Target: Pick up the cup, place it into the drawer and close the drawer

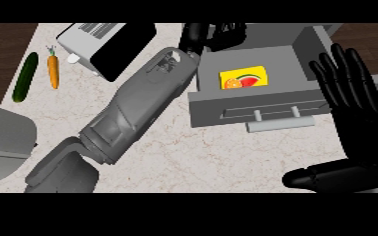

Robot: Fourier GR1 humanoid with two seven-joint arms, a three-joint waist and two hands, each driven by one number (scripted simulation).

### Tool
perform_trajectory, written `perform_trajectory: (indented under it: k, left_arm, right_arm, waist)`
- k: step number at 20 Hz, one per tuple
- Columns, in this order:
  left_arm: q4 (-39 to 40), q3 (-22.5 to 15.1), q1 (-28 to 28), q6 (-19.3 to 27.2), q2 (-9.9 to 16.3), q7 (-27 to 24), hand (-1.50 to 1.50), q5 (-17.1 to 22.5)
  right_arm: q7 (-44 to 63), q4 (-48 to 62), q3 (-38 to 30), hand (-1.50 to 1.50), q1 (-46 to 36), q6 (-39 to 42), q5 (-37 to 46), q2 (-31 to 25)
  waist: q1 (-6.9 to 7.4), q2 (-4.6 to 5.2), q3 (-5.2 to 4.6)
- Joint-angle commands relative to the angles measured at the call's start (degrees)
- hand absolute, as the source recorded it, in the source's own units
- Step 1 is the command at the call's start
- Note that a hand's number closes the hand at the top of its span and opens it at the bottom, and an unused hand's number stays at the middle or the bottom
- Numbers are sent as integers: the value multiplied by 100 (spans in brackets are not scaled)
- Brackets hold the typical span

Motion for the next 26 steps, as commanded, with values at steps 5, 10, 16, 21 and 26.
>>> perform_trajectory:
  k: [5,10,16,21,26]
  left_arm:
    - [156,-554,-281,356,0,257,-150,181]
    - [-132,-417,17,143,0,-287,-150,644]
    - [-591,-90,-31,-84,0,-778,-150,1192]
    - [-916,80,187,-112,0,-727,-150,1327]
    - [-1522,445,490,-334,609,-328,-150,1329]
  right_arm:
    - [2,159,-20,-150,-331,-3,-161,45]
    - [-147,125,107,-150,-172,-57,-75,211]
    - [42,155,-183,-150,-73,215,-630,-4]
    - [302,-199,-491,150,48,389,-1120,-270]
    - [95,-288,-249,150,441,1026,-585,-714]
  waist:
    - [-131,50,3]
    - [-37,29,-3]
    - [189,-40,-5]
    - [411,-108,-8]
    - [630,-165,-13]
